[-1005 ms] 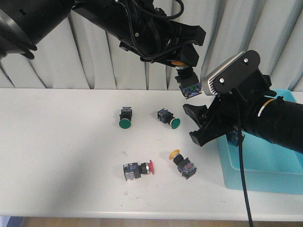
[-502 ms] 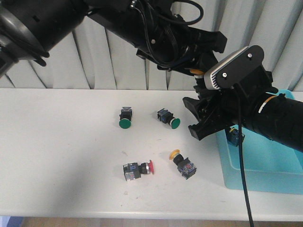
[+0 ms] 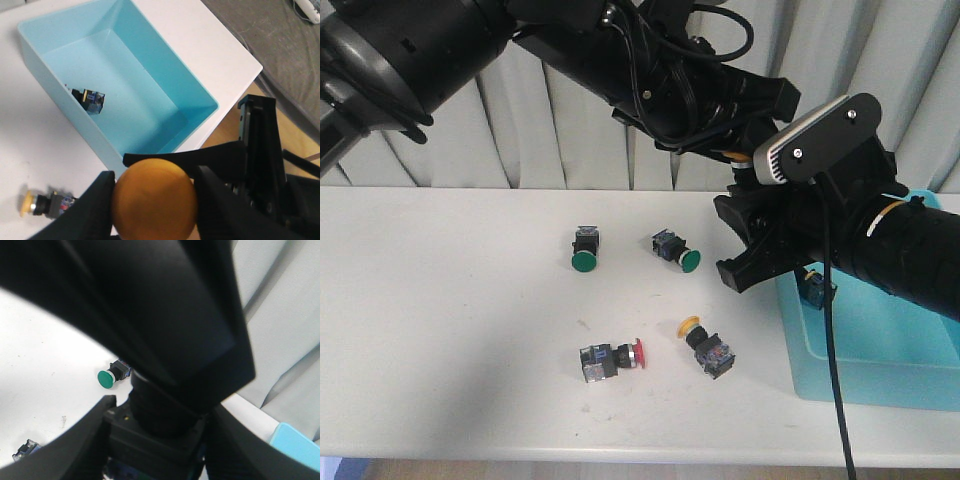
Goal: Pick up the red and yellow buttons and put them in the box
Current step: 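Grasp the yellow button with the right gripper, open the left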
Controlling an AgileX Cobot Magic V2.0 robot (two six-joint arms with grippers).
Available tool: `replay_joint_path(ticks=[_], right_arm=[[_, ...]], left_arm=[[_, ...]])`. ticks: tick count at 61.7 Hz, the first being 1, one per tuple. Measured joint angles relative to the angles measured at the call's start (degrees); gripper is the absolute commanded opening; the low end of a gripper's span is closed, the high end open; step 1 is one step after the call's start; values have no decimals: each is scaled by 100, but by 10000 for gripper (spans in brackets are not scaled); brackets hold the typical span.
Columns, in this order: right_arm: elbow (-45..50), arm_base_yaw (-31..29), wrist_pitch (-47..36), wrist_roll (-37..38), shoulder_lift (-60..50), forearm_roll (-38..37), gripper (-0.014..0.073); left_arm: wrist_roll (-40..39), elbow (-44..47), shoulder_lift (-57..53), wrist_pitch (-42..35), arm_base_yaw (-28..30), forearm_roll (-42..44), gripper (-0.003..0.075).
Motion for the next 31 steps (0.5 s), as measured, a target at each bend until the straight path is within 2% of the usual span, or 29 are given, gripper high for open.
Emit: replay_joint_path(ticks=[9, 21, 31], right_arm=[[0, 0, -29, 0, 0, -1, -7], [0, 0, -127, -39, 0, -17, -7], [0, 8, 93, -27, 2, 4, -6]], left_arm=[[376, 0, 0, -59, -40, -19, 218], [585, 0, 0, -233, -51, -11, 426], [591, 0, 0, -558, -57, 259, 503]])
